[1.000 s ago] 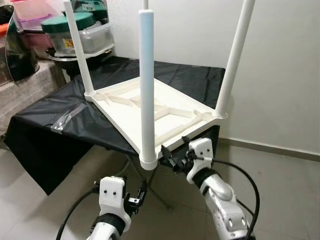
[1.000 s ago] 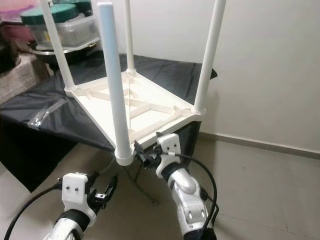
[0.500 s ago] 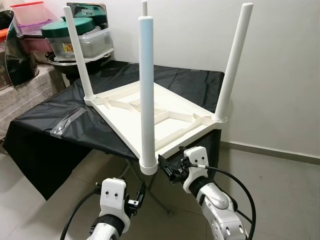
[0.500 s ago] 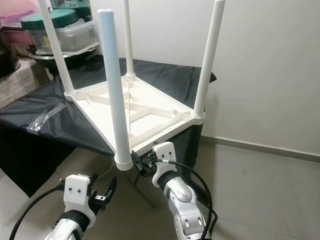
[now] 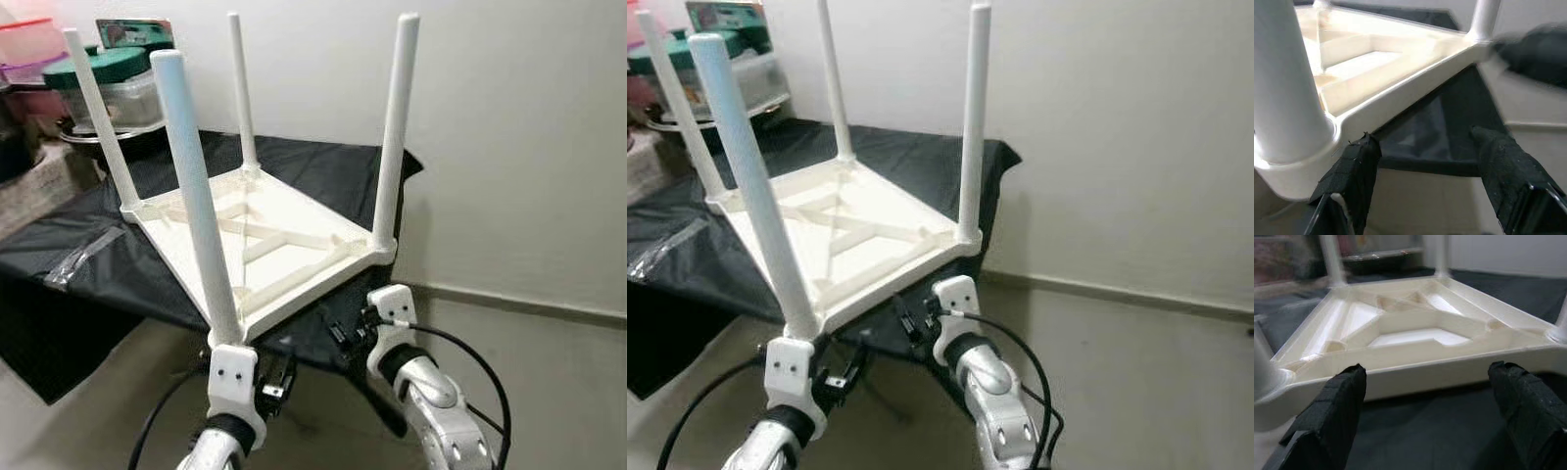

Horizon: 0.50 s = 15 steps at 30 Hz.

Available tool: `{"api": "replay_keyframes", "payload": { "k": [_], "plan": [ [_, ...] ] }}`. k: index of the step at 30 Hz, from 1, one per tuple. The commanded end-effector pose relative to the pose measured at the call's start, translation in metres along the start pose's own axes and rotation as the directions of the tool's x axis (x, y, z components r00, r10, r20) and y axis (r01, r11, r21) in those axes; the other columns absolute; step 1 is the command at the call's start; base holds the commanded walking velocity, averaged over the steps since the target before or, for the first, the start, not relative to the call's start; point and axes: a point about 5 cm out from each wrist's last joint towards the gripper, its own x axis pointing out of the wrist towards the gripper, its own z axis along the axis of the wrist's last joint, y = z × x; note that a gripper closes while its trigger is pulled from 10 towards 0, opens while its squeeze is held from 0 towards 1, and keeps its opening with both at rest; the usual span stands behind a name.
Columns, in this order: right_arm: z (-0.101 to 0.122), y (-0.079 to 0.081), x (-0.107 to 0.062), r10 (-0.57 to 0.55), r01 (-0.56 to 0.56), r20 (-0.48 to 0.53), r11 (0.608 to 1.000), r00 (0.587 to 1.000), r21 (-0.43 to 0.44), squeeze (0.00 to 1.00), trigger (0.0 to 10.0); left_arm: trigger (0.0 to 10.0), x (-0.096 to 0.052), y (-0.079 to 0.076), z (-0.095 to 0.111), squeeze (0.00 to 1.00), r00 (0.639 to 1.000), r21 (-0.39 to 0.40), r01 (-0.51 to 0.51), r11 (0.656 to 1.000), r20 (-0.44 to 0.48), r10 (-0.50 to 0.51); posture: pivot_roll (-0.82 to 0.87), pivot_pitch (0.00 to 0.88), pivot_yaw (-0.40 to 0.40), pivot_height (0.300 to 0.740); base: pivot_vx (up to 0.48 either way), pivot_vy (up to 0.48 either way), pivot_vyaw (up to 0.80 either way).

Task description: Building children table

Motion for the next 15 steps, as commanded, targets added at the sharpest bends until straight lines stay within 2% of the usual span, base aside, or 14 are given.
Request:
{"api": "replay_keyframes", "payload": {
  "k": [1, 15],
  "plan": [
    [-0.0007, -0.0028, -0.0011, -0.009, 0.009, -0.015, 1.0, 1.0, -0.007, 0.0, 10.0, 10.0, 0.001, -0.002, -0.0009, 0.0, 1.0, -0.001, 0.009, 1.0, -0.004, -0.009, -0.04, 0.0, 0.019, 0.74, 0.0, -0.48, 0.0],
    [0.003, -0.0032, -0.0009, 0.011, -0.011, -0.006, 1.0, 1.0, -0.013, 0.0, 10.0, 10.0, 0.0035, -0.0049, 0.0007, 0.0, 1.0, -0.006, 0.011, 1.0, 0.007, -0.011, -0.05, 0.0, -0.005, 0.74, 0.0, -0.48, 0.0]
  ]
}}
